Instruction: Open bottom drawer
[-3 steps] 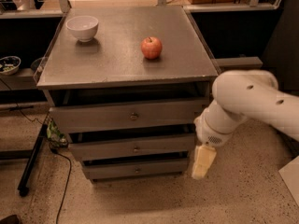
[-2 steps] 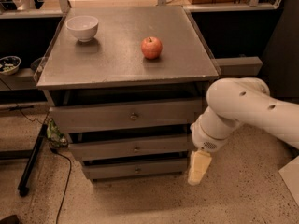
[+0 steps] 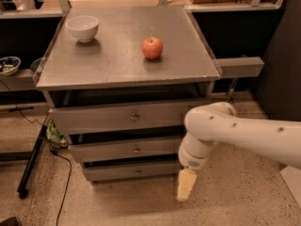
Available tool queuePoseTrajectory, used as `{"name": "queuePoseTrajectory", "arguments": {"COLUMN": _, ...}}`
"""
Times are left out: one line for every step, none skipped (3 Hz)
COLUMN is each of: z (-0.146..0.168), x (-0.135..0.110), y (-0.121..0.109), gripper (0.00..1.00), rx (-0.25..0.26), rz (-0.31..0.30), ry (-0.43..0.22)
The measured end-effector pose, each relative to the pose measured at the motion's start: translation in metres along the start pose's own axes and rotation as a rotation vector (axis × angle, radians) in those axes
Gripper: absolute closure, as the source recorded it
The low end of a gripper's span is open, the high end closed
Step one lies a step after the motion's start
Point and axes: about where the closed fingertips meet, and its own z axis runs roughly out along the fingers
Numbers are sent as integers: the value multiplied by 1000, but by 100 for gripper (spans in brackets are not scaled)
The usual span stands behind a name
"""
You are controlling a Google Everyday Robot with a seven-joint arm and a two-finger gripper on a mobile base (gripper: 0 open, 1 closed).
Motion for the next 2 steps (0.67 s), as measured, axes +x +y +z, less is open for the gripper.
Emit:
{"name": "queuePoseTrajectory", "arguments": {"z": 41, "x": -2, "y": -4, "gripper": 0, "rx": -47, "rz": -20, "ry": 11}}
{"name": "queuePoseTrajectory", "arguments": {"z": 48, "x": -1, "y": -5, "gripper": 0, "rx": -50, "rz": -12, "ry": 13}}
